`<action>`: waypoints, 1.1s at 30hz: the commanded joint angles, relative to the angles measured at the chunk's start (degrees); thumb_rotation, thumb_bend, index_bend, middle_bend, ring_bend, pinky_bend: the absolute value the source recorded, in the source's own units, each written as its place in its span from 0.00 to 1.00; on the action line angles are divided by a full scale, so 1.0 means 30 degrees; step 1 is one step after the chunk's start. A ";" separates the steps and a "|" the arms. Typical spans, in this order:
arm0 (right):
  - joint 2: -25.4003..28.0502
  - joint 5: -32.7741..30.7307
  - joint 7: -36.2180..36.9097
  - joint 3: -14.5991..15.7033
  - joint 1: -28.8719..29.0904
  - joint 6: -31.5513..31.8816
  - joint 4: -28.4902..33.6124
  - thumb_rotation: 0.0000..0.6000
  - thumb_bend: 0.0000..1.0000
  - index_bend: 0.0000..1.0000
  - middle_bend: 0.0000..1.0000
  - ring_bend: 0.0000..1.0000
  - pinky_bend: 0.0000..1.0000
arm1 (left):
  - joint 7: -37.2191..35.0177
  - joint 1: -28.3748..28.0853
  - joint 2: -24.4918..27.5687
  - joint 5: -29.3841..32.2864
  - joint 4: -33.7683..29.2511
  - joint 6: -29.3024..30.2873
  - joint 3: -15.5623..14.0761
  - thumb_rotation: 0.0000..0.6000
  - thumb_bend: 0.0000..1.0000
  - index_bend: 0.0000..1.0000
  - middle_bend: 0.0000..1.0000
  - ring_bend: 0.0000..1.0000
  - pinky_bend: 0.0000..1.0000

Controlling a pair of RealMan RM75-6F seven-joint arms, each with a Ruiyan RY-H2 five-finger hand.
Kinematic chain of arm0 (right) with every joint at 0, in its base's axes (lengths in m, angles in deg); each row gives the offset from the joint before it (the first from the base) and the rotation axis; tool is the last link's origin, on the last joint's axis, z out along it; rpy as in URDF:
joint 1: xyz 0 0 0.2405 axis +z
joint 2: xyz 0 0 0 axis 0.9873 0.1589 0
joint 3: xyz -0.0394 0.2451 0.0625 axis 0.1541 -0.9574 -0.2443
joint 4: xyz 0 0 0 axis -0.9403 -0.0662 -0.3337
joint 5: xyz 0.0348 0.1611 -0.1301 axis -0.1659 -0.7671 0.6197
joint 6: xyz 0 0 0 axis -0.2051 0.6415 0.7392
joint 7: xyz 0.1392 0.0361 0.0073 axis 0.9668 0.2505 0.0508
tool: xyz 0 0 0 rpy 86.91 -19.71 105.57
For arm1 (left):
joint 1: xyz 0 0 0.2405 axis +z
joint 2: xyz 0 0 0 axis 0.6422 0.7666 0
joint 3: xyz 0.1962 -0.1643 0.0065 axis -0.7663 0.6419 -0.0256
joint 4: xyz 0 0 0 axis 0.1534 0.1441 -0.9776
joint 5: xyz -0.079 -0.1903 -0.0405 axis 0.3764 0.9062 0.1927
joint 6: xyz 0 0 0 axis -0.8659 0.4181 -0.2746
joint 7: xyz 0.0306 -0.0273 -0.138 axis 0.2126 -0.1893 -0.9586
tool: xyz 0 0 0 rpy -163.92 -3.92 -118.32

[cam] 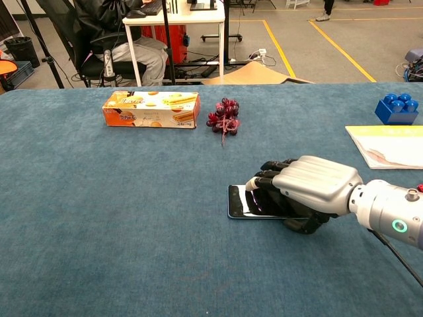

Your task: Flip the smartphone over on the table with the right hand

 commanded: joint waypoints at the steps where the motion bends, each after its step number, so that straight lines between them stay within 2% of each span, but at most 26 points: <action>1: -0.0001 0.0078 0.0028 0.0086 0.0030 0.0045 -0.0093 1.00 0.32 0.21 0.21 0.13 0.27 | -0.0008 -0.0018 -0.0006 0.0020 0.0034 -0.0031 0.0002 1.00 0.00 0.00 0.00 0.00 0.00; 8: 0.0141 0.0459 0.0623 0.0191 0.0103 0.0340 -0.0112 1.00 0.59 0.23 0.27 0.21 0.36 | -0.0041 -0.0040 -0.0006 0.0022 0.0060 -0.0043 -0.0003 1.00 0.00 0.00 0.00 0.00 0.00; 11: 0.0512 0.0647 0.1830 0.0235 0.0053 0.0472 0.0528 1.00 0.65 0.25 0.29 0.23 0.37 | -0.0047 -0.0037 -0.0006 0.0013 0.0071 -0.0024 -0.0008 1.00 0.00 0.00 0.00 0.00 0.00; 19: 0.2065 0.0588 0.4382 0.0481 -0.0124 0.0205 0.3184 1.00 0.69 0.26 0.31 0.24 0.37 | 0.0003 -0.0033 -0.0020 -0.0031 0.0036 0.0023 -0.0031 1.00 0.00 0.00 0.00 0.00 0.00; 24: 0.3264 -0.0780 0.6147 0.0018 -0.0035 -0.0746 0.5150 1.00 0.69 0.26 0.31 0.24 0.37 | 0.0054 -0.0024 -0.0026 -0.0082 -0.0004 0.0054 -0.0064 1.00 0.00 0.00 0.00 0.00 0.00; 28: 0.3328 -0.2154 0.6480 -0.0690 0.0219 -0.1267 0.4864 1.00 0.70 0.26 0.31 0.24 0.37 | 0.0114 -0.0010 -0.0036 -0.0131 -0.0046 0.0104 -0.0086 1.00 0.00 0.00 0.00 0.00 0.00; 33: 0.2681 -0.4545 0.6300 -0.1702 0.0760 -0.2057 0.3329 1.00 0.70 0.26 0.31 0.24 0.37 | 0.0178 -0.0024 -0.0050 -0.0111 -0.0073 0.0087 -0.0089 1.00 0.00 0.00 0.00 0.00 0.00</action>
